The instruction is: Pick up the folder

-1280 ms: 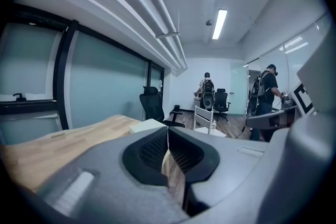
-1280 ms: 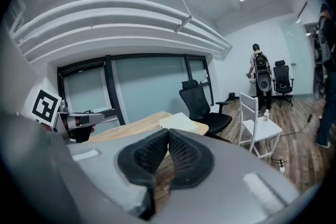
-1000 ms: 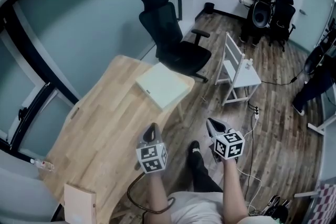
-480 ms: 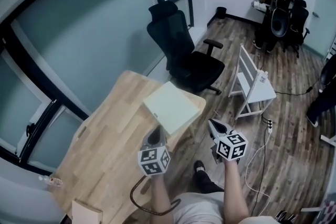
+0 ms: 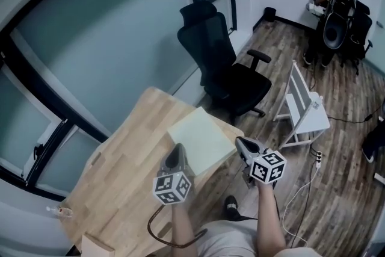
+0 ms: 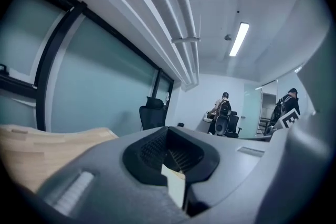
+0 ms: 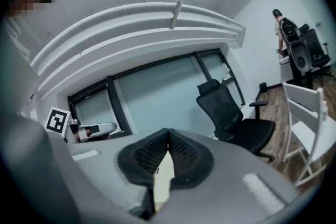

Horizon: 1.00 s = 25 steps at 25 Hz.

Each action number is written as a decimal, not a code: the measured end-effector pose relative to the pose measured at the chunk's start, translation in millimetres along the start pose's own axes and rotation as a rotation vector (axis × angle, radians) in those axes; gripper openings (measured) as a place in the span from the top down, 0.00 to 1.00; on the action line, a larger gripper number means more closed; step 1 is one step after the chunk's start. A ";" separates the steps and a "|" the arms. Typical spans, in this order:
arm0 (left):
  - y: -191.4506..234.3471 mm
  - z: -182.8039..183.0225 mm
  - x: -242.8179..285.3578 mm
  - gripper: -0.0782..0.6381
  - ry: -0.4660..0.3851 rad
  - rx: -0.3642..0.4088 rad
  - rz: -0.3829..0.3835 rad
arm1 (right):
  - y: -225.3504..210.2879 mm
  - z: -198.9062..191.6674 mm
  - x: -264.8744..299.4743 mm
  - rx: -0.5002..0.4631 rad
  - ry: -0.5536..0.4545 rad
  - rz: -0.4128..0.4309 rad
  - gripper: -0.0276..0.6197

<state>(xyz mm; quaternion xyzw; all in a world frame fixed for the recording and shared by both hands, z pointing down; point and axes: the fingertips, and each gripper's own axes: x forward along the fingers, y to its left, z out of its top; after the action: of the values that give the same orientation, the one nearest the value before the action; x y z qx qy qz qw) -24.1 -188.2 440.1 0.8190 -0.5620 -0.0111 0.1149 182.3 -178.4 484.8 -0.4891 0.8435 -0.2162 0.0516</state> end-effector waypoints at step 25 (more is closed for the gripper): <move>90.5 -62.8 71.5 0.88 0.195 -0.023 0.159 | -50.1 -10.3 109.4 -0.086 0.140 0.040 0.95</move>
<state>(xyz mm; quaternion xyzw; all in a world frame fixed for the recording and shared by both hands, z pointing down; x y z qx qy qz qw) -71.6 -274.1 527.3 0.7676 -0.6113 0.0714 0.1791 163.0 -289.3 528.5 -0.4575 0.8631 -0.2123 -0.0242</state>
